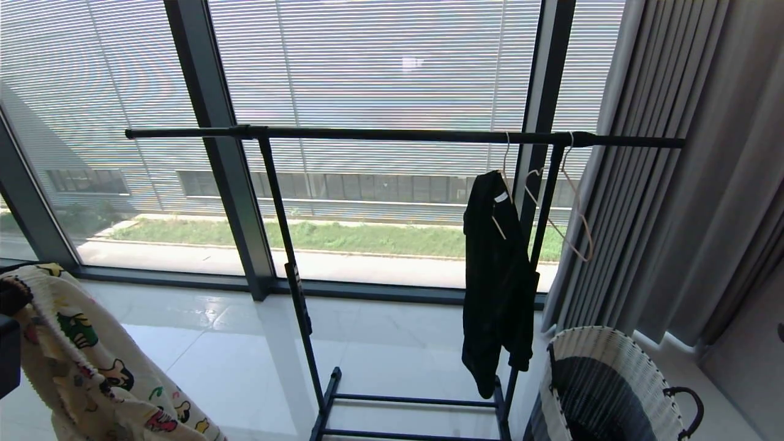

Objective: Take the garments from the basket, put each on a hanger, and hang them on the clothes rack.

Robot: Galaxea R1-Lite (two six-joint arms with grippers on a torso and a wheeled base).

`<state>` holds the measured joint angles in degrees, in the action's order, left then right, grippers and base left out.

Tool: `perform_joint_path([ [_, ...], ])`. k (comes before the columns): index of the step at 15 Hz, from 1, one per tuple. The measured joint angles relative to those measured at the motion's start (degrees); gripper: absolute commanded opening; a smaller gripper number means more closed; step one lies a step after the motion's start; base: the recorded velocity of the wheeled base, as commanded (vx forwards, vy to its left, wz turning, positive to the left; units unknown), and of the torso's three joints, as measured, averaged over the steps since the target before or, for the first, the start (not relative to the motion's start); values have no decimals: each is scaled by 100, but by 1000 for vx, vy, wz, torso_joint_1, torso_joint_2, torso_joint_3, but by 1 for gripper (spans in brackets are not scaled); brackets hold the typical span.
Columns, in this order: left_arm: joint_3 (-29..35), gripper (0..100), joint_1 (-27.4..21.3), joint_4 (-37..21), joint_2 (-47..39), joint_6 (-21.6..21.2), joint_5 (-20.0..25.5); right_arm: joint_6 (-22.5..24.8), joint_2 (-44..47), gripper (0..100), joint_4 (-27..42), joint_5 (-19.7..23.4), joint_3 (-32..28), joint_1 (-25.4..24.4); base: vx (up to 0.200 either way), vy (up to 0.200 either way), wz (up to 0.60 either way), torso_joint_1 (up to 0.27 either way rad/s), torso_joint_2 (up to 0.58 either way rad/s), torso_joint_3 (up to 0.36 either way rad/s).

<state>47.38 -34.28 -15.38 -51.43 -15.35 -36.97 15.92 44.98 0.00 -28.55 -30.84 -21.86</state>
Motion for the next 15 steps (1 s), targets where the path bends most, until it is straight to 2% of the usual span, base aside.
perform_joint_path([
  [2, 0, 0, 0, 1, -7, 2, -2, -49, 35, 100, -2, 34, 9, 105, 0, 0, 0, 256, -547, -293],
  [6, 5, 0, 0, 133, -16, 0, -2, -522, 132, 100, 7, 597, -57, 180, 0, 0, 0, 68, -141, -69],
  [9, 7, 0, 46, 162, -33, -127, 0, -1517, 562, 100, 24, 918, -590, 212, 0, 0, 0, 0, 0, 0],
  [10, 7, 0, 101, 165, -35, -272, 0, -1742, 802, 100, 60, 951, -852, 216, 200, 0, 0, 2, -2, 2],
  [13, 7, 0, 160, 215, -39, -312, 0, -2054, 1579, 100, 561, 1017, -1727, 223, 200, 0, 0, 2, -4, 2],
  [15, 10, 0, 167, 219, -50, -310, -2, -2081, 1902, 100, 757, 1028, -1971, 223, 200, 0, 0, 7, -2, -2],
])
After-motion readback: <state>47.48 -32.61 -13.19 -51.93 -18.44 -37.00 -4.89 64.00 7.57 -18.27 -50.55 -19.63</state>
